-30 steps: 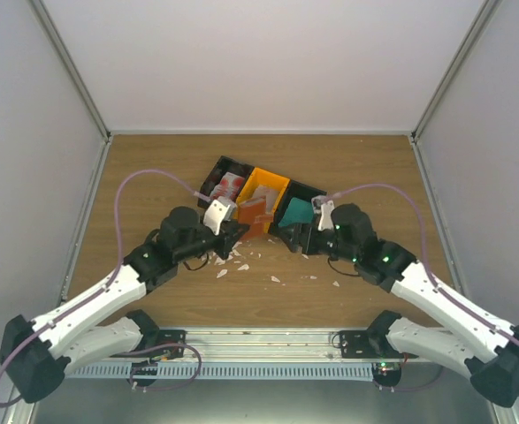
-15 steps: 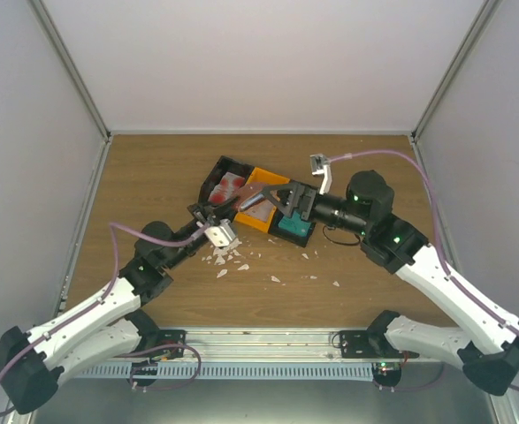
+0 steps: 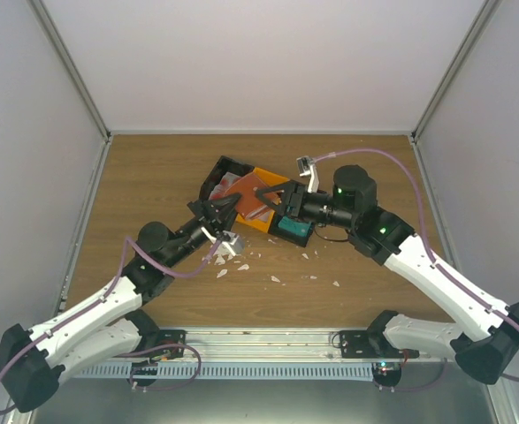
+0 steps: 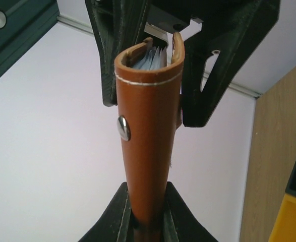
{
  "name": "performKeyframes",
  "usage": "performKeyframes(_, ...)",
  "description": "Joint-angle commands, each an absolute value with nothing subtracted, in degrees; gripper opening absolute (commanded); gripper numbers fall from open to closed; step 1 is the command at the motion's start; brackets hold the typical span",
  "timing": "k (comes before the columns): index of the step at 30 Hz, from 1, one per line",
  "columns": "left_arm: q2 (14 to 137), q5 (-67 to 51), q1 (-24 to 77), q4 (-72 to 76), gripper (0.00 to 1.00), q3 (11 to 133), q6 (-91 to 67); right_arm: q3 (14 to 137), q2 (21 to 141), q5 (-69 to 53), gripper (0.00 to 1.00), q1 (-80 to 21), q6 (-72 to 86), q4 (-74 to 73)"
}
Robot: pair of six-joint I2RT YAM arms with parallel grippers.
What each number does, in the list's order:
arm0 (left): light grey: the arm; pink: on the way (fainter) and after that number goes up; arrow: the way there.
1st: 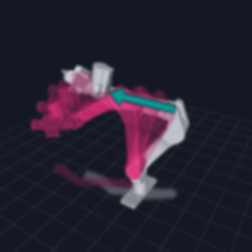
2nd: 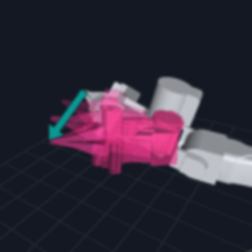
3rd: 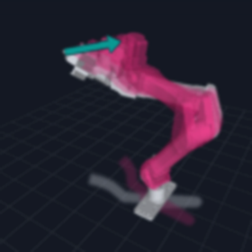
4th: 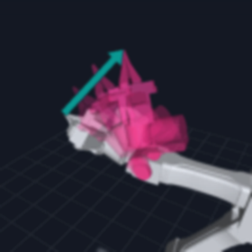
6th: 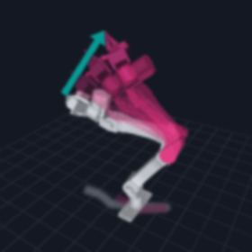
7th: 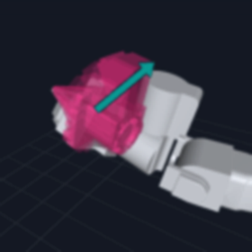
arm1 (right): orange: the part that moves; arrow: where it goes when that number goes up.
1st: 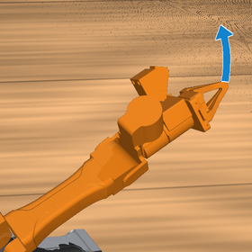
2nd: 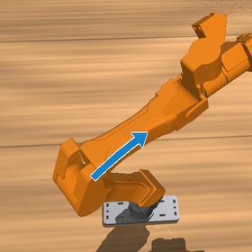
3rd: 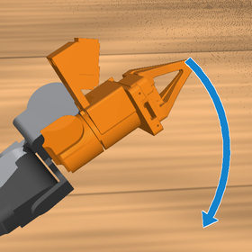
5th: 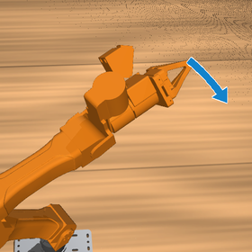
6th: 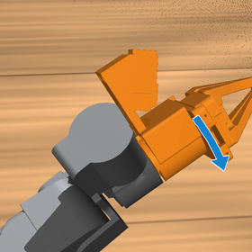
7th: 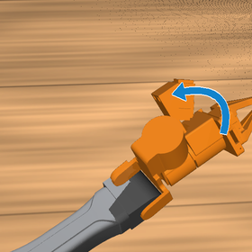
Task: Put the credit cards into the card holder
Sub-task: Close the card holder at the center of the board.
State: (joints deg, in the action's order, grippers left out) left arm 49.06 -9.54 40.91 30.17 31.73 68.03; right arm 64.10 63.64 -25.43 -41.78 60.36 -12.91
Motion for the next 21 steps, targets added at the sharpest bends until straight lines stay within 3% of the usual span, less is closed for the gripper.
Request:
performKeyframes(1, 49.1, -10.2, 41.3, 36.5, 0.00, 33.8, 70.7, 62.0, 63.2, -28.3, 0.46, -41.5, 64.5, -9.9)
performKeyframes(4, 48.7, -10.2, 41.7, 33.5, 0.01, 34.9, 68.9, 60.3, 62.8, -30.5, 0.26, -41.5, 66.4, -5.8)
performKeyframes(6, 48.5, -8.5, 42.1, 31.8, 0.08, 35.7, 66.5, 60.1, 62.4, -30.5, 0.17, -41.3, 66.8, -4.4)
performKeyframes(8, 48.2, -6.7, 42.5, 31.0, 0.29, 36.1, 63.6, 60.2, 61.8, -29.1, 0.12, -41.3, 66.1, -3.4)
performKeyframes(12, 46.8, -4.1, 43.3, 26.0, 0.76, 38.0, 52.0, 61.2, 60.3, -24.7, 0.11, -40.6, 62.3, -2.1)
performKeyframes(15, 44.7, -4.0, 43.4, 21.8, 0.97, 39.0, 36.7, 62.2, 58.9, -20.9, 0.11, -39.9, 58.0, -2.6)
performKeyframes(21, 42.8, 0.8, 43.3, 8.9, 0.99, 45.5, -9.9, 61.2, 56.8, -18.0, 0.11, -39.2, 52.3, -1.3)
